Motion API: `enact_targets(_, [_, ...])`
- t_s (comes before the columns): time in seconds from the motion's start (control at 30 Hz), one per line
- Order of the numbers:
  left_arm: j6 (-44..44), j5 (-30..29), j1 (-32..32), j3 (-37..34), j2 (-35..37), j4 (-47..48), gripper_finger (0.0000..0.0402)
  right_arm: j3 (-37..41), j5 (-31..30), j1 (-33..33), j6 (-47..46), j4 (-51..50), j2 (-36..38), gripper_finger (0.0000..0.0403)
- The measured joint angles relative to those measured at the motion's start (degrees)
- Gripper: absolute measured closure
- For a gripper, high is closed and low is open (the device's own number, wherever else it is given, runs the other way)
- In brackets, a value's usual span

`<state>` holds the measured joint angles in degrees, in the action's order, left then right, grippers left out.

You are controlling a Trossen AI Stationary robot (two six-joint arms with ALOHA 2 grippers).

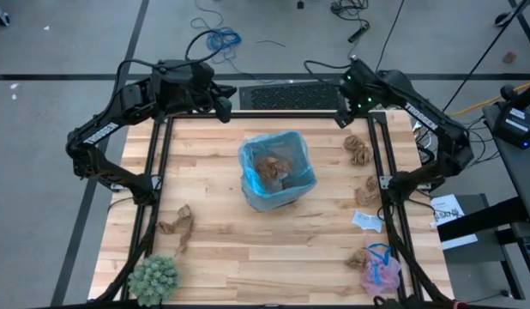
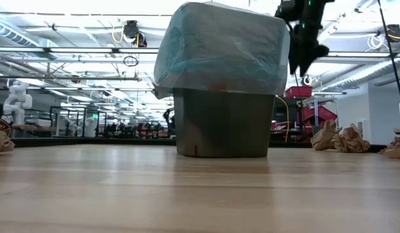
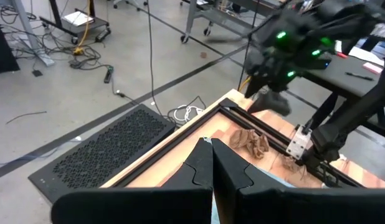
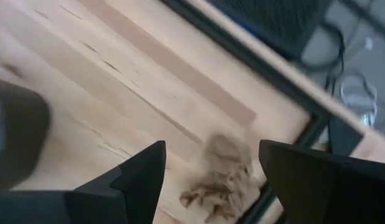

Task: Pick and place trash into bin
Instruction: Put the brown paper into the brown trash bin

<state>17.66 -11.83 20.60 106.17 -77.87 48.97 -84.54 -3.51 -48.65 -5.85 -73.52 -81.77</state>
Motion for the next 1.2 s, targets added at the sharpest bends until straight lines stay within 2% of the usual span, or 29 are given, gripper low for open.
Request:
enact_targets(0.33, [0.0,0.1,0.0,0.0,0.0,0.0,0.0402,16.3,0.0,-4.9,0.6,1.4,-2.0,0.0129])
enact_targets(0.6, [-0.1,0.2,0.0,0.0,0.0,0.0,0.0402,27.8,-1.0,-6.9,0.8,12.2,-2.0,0.0128])
enact_targets(0.83, [-0.1,0.8,0.0,0.0,0.0,0.0,0.0402,33.0,-1.4,-6.8,-0.6,21.9,-2.0,0.0131])
enact_targets(0.93, [-0.1,1.0,0.0,0.0,0.0,0.0,0.0402,35.1,-1.3,-7.1,-1.0,25.2,-2.1,0.0151])
enact_targets(1.03, [-0.1,1.3,0.0,0.0,0.0,0.0,0.0402,35.7,-1.2,-7.2,-1.0,27.2,-3.1,0.0191])
enact_targets(1.2, [-0.1,1.7,-0.2,0.0,0.0,0.0,0.0402,36.1,-1.1,-7.3,-0.5,29.7,-5.1,0.0309])
